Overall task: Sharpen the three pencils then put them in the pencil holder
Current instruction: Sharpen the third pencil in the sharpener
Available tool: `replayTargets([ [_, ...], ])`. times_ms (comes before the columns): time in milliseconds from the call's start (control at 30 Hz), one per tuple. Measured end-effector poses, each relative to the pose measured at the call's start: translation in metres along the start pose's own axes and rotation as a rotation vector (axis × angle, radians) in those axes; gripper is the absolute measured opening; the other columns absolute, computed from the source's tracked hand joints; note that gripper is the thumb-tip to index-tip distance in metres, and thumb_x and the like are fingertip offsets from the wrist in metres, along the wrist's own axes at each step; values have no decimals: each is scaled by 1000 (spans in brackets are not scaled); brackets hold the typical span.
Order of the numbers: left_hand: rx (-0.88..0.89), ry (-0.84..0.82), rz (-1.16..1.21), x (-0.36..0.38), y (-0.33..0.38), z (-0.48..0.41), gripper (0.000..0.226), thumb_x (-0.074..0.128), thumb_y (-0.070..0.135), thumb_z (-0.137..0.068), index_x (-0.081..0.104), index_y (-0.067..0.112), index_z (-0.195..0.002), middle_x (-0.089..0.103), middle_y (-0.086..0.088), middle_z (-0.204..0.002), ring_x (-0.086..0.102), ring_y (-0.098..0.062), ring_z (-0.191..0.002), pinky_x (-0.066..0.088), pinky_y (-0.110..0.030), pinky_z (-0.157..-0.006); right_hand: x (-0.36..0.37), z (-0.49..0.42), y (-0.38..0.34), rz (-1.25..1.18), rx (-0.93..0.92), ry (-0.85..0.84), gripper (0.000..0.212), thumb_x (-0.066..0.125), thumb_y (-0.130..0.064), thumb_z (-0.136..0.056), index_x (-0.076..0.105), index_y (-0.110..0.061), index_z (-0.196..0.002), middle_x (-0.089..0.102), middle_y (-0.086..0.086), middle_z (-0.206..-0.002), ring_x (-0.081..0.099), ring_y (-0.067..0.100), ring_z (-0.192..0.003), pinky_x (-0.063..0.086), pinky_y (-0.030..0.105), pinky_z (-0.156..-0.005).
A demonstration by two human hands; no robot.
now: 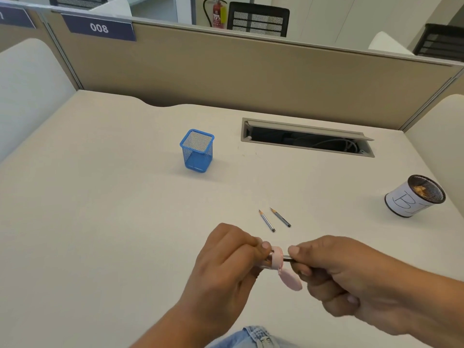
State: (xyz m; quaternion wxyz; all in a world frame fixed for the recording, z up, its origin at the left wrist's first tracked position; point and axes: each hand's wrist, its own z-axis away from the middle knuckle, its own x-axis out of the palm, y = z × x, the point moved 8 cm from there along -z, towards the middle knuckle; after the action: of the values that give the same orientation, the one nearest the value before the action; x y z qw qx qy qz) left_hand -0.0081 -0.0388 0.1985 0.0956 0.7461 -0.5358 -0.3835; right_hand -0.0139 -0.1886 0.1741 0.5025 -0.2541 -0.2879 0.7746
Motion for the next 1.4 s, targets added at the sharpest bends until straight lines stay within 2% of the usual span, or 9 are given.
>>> replayTargets([
  [233,-334,-62,178,-2,-26,-11,25,76,21,-77,56,32,-85,57,14,-86,66,-10,-89,50,-24,-68,-7,2,-36,473,-398,113,34,44,-54,-92,61,-29,-79,38,7,-63,31,19,-55,28,29,-51],
  [367,-442,-59,248,-2,-32,-7,26,82,22,-73,58,27,-82,63,13,-83,62,-2,-82,47,-15,-66,-11,18,-52,1043,-792,336,16,41,-44,-99,54,-36,-96,54,-13,-76,44,7,-65,38,20,-56],
  [467,-513,-77,307,2,-32,-5,26,83,24,-71,59,26,-82,65,18,-83,61,-3,-79,47,-12,-67,-6,18,-52,1283,-955,405,33,36,-34,-102,63,-17,-93,54,-4,-76,45,16,-65,37,28,-50],
  [600,-435,-60,249,3,-25,-6,24,78,25,-76,55,27,-84,61,15,-84,60,-4,-80,48,-17,-69,-7,14,-47,1032,-882,388,36,33,-44,-101,59,-29,-81,51,-13,-67,41,7,-59,32,18,-53],
  [833,-143,-143,61,13,-8,0,12,62,23,-88,57,19,-98,51,9,-95,63,-23,-84,53,-36,-67,-7,-10,14,-101,71,-35,45,49,-24,-101,59,-19,-57,21,-5,-56,12,10,-47,11,19,-40],
  [1067,-507,-133,201,13,-30,4,29,81,26,-75,54,34,-83,63,20,-89,62,-5,-83,42,-8,-68,-22,-6,-25,547,-436,165,28,54,-50,-91,61,-26,-80,50,9,-64,34,12,-56,30,25,-53],
  [1200,-679,-119,333,14,-37,7,26,86,23,-69,64,25,-82,68,17,-82,60,-3,-73,42,-7,-63,-22,6,-41,936,-778,333,19,50,-40,-99,61,-30,-87,52,-10,-68,44,9,-61,35,19,-54],
  [1300,-688,-140,358,15,-35,5,26,86,23,-69,64,26,-82,68,17,-79,60,-4,-70,43,-8,-62,-12,11,-43,1194,-894,403,27,44,-33,-98,62,-20,-83,47,-12,-69,41,12,-62,36,27,-51],
  [1400,-544,-106,260,11,-30,0,27,85,18,-72,60,23,-82,64,17,-80,60,0,-75,42,-7,-64,-10,8,-39,1037,-798,397,33,39,-39,-99,53,-24,-72,46,-8,-62,38,11,-57,34,26,-51],
])
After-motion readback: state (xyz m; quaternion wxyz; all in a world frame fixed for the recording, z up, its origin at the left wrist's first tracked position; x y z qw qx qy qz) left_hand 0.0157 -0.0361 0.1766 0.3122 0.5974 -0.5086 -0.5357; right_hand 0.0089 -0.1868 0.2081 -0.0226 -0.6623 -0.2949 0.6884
